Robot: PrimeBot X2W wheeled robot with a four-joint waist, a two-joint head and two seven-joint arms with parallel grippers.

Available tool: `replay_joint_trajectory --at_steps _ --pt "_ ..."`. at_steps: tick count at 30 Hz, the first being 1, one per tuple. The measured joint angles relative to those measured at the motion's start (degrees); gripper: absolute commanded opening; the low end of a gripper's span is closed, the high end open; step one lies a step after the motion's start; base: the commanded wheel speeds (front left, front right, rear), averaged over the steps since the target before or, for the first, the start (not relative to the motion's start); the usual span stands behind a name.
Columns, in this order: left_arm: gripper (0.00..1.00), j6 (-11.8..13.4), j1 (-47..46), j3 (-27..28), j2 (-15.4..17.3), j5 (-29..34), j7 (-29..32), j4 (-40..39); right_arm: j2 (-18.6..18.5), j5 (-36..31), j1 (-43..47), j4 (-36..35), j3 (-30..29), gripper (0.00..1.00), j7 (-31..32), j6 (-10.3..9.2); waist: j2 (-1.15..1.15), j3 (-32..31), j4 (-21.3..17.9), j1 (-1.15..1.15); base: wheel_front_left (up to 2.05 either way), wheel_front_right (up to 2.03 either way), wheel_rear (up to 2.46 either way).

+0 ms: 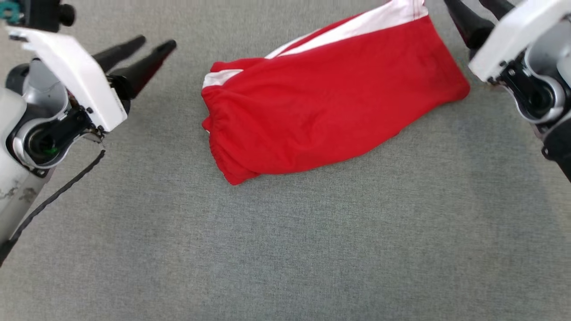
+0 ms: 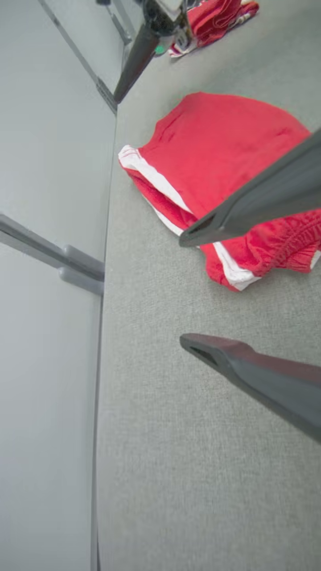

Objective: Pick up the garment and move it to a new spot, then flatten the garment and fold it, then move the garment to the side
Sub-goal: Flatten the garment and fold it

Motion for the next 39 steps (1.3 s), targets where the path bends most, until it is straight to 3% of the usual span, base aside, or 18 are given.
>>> replay_joint_trajectory --at_steps 1,6,12,20,23,24,25,26,27,36,39 --pt "1.00 0.08 0.68 0.51 0.14 1.46 -3.26 -0.14 -0.26 0.78 0.92 0.88 -0.31 1.00 -0.74 0.00 0.00 -0.70 -0.04 0.00 0.00 0.00 0.00" --pt "1.00 5.12 5.28 1.34 -1.90 8.66 -18.82 -0.10 -1.26 3.34 5.03 3.45 0.34 1.00 -0.58 0.00 0.00 -3.13 0.76 0.00 0.00 0.00 0.00" --pt "1.00 9.10 12.91 2.80 -5.89 14.06 -31.87 -5.11 -1.80 5.95 6.42 6.21 2.33 1.00 4.28 0.00 0.00 -3.24 3.74 0.00 0.00 0.00 0.00" --pt "1.00 10.40 24.89 12.54 -10.67 21.79 -32.89 -12.24 -1.70 11.14 6.01 10.38 2.92 1.00 14.93 0.00 0.00 -3.41 7.40 0.00 0.00 0.00 0.00" --pt "1.00 10.23 29.55 15.73 -12.72 24.60 -32.89 -13.46 -1.25 11.85 6.15 10.15 3.38 1.00 16.16 0.00 0.00 -4.26 8.31 0.00 0.00 0.00 0.00" --pt "1.00 9.98 30.52 16.64 -13.32 25.50 -32.89 -13.81 -1.02 11.91 6.38 9.98 3.66 0.95 16.39 0.00 0.00 -4.58 8.57 0.00 0.00 0.00 0.00" --pt "1.00 9.77 31.51 17.62 -13.93 26.62 -32.89 -14.17 -0.85 11.91 6.58 9.87 3.90 0.44 16.38 0.00 0.00 -4.93 8.81 0.00 0.00 0.00 0.00" --pt "1.00 9.76 32.45 18.50 -14.52 27.82 -32.89 -14.46 -0.78 11.89 6.86 9.72 4.11 0.13 16.15 0.00 0.00 -5.29 9.01 0.00 0.00 0.00 0.00" --pt "1.00 9.77 33.29 19.25 -14.95 29.32 -32.89 -14.64 -0.69 11.73 7.21 9.71 4.27 0.00 15.49 0.00 0.00 -5.65 9.18 0.00 0.00 0.00 0.00" --pt "1.00 9.82 40.53 26.88 -18.12 39.09 -32.89 -14.54 -0.86 12.76 11.04 8.05 3.69 0.00 8.26 0.00 0.00 -9.46 8.78 0.00 0.00 0.00 0.00" --pt "1.00 9.82 44.46 29.98 -19.19 42.81 -32.92 -13.80 -1.05 14.10 14.69 4.33 3.10 0.00 2.81 0.00 0.00 -12.01 7.19 0.00 0.00 0.00 0.00"
